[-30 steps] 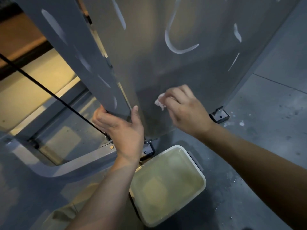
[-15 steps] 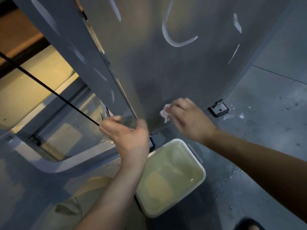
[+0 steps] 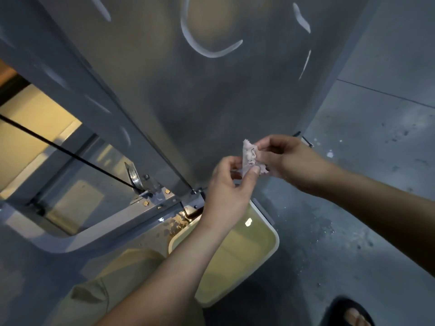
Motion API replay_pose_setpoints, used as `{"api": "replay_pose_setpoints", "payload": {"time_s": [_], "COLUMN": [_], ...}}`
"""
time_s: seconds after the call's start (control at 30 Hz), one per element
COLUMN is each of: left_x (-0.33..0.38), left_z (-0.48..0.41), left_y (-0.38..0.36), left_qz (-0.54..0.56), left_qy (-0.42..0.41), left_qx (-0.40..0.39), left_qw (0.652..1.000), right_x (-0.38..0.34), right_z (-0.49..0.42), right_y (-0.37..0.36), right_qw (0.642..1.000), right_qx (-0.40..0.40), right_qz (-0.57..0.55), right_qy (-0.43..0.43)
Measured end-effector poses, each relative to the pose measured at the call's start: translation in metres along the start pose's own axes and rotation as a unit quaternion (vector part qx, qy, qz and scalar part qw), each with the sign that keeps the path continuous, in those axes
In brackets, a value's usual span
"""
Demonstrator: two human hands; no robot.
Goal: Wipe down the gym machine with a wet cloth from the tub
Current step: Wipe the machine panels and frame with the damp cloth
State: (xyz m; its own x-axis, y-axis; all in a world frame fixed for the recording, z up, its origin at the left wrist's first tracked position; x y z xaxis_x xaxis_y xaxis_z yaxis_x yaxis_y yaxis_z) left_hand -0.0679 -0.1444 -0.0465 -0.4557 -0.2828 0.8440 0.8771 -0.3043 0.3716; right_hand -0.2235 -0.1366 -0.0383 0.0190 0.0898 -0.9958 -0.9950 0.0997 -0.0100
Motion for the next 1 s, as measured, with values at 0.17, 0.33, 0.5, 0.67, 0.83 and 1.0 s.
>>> {"api": "replay_pose_setpoints", "payload": {"time_s": [0.17, 0.33, 0.5, 0.67, 0.83, 1.0], "left_x": [0.008, 0.013, 0.004, -0.005, 0.000, 0.004], "left_z": [-0.003, -0.003, -0.012, -0.018, -0.015, -0.017], "left_y": [-0.006, -0.017, -0.020, -0.026, -0.035, -0.027], "left_qz": [0.024, 0.031, 0.111, 0.221, 0.185, 0.176], "left_qy": [-0.023, -0.023, 0.047, 0.131, 0.102, 0.072], "left_qx": [-0.019, -0.045, -0.044, -0.086, -0.119, -0.068], "left_qw": [0.999, 0.998, 0.992, 0.963, 0.970, 0.979], "right_x": [0.001, 0.007, 0.008, 0.020, 0.023, 0.025], "right_z": [0.004, 0.012, 0.008, 0.010, 0.007, 0.008], "right_y": [0.016, 0.028, 0.048, 0.048, 0.047, 0.043], "right_qw": [0.999, 0.998, 0.996, 0.994, 0.992, 0.974], "right_qx": [0.000, -0.006, 0.047, 0.060, 0.075, 0.086], "right_qz": [-0.030, -0.054, -0.065, -0.071, -0.055, -0.168], "right_qy": [-0.011, -0.030, -0.040, -0.064, -0.082, -0.127]}}
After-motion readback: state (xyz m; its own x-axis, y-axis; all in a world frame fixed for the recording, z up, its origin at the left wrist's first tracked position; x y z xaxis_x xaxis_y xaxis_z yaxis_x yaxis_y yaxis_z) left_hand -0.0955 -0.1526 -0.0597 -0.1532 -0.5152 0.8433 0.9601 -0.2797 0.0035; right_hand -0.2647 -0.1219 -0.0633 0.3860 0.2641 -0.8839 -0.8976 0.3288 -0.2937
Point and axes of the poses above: each hand's wrist, its own z-axis away from the middle knuckle, its own y-axis out of the back of the hand, x = y × z, the point moved 8 cm from there along -z, towards the middle knuckle, and after that the axes turned 14 degrees about y, right-handed, at the moved point
